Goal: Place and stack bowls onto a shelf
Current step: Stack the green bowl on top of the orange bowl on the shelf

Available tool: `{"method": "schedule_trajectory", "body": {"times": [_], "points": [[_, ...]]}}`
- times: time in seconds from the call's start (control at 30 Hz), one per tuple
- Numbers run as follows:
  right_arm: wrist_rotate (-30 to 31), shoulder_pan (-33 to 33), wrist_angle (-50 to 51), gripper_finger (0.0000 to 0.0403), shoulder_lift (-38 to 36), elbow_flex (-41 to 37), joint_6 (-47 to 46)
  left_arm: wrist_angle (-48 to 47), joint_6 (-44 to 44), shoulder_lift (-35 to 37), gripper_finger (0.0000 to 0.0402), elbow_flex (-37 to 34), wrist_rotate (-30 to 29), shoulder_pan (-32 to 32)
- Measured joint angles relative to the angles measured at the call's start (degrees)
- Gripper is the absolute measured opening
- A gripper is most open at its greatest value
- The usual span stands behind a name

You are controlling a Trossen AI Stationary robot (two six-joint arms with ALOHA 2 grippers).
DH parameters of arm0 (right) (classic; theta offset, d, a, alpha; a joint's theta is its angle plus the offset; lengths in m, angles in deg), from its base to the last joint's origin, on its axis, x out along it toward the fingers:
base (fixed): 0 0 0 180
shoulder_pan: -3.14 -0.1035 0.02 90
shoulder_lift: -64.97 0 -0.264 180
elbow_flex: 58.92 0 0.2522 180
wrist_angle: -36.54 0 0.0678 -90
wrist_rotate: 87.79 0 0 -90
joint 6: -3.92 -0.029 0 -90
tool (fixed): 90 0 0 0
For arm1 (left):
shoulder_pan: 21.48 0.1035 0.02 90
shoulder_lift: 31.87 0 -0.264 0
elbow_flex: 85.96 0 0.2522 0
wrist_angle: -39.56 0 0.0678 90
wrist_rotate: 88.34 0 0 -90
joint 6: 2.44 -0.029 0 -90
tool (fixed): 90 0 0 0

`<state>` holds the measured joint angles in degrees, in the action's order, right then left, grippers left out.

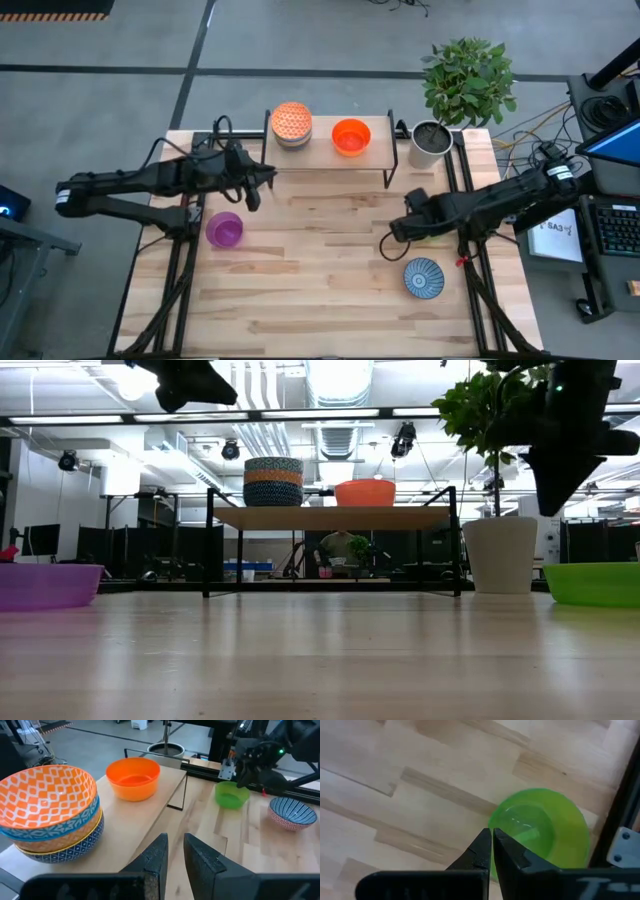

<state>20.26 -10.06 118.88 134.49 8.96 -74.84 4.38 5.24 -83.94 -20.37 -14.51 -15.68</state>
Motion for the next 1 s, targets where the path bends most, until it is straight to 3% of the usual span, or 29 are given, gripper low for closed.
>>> {"method": "schedule_trajectory", "body": {"times": [0.17, 0.53, 1.0], "points": [[-1.78, 0.58, -2.13, 0.0027, -0.02, -1.25, 0.14, 0.12, -1.33, -1.41, 0.0044, 0.0, -1.33, 0.0], [-1.54, 0.55, -8.62, 0.0128, -0.02, -7.78, -6.16, 0.17, -2.71, -3.05, 0.0044, -0.02, -2.95, 0.0], [2.66, 0.66, -23.93, 0.0112, -0.02, -17.66, -8.51, 1.37, -4.01, -3.0, 0.0044, -0.68, -2.99, 0.0]]}}
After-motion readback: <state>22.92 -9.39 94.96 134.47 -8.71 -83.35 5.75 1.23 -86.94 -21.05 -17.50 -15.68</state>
